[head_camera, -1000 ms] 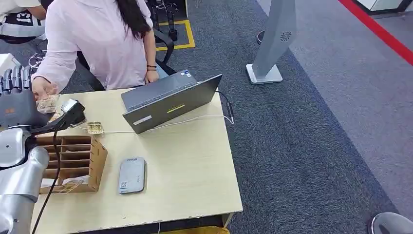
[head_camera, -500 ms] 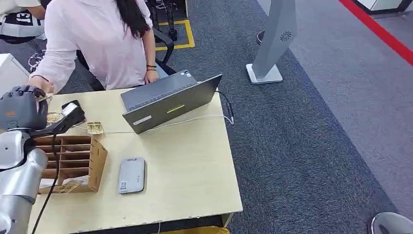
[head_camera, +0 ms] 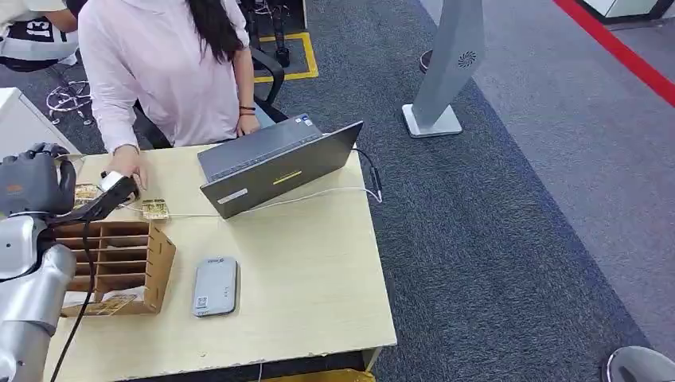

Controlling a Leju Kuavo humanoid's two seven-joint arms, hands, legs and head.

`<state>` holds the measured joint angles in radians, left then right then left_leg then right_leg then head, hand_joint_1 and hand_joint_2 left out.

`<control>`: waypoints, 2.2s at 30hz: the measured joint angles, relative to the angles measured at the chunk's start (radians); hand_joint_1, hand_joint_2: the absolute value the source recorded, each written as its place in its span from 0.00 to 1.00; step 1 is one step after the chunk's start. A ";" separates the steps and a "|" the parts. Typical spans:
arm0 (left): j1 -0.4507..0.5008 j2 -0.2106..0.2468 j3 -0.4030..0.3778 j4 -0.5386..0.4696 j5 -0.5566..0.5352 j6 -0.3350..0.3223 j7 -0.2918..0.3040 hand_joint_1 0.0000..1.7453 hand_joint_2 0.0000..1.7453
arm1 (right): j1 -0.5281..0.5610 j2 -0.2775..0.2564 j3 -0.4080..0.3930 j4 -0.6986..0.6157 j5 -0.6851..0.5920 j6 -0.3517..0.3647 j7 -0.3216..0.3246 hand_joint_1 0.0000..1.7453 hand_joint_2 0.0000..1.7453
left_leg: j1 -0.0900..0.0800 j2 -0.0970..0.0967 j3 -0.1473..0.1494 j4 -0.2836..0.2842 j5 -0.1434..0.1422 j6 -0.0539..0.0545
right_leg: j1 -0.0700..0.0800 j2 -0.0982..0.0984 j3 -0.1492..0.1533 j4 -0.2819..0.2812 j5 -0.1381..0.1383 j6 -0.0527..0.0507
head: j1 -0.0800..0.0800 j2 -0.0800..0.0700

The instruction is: Pass the card to the sensor for recognition and then transmit it.

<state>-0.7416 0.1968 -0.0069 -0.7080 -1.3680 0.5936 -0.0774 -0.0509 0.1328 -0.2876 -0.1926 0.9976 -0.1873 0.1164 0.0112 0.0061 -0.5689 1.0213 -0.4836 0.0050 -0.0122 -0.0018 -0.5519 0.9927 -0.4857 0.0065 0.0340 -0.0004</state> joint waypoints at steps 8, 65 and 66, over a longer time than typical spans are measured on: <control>0.057 -0.020 -0.009 -0.028 0.013 -0.004 -0.055 1.00 1.00 | 0.000 0.002 0.000 0.000 0.007 -0.011 -0.003 0.00 1.00 | 0.000 0.000 0.000 0.000 0.000 0.000 | 0.000 0.000 0.000 0.000 0.000 0.000 | -0.001 0.000; 0.524 -0.231 -0.510 -0.541 -0.120 -0.291 0.157 1.00 1.00 | 0.002 0.025 -0.128 0.000 0.024 -0.032 0.006 0.00 1.00 | 0.000 -0.001 -0.002 0.002 -0.001 0.002 | 0.000 -0.002 -0.001 -0.001 0.000 0.002 | 0.002 0.000; 0.528 -0.230 -0.510 -0.546 -0.121 -0.288 0.159 1.00 1.00 | 0.002 0.025 -0.129 0.000 0.024 -0.032 0.006 0.00 1.00 | 0.000 -0.001 -0.002 0.002 -0.001 0.002 | 0.000 -0.002 -0.001 -0.001 0.000 0.002 | 0.002 0.000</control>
<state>-0.2140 -0.0336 -0.5169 -1.2539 -1.4885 0.3051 0.0820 -0.0488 0.1575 -0.4170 -0.1923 1.0216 -0.2190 0.1225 0.0108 0.0049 -0.5710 1.0233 -0.4846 0.0066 -0.0124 -0.0039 -0.5527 0.9918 -0.4853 0.0081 0.0355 -0.0004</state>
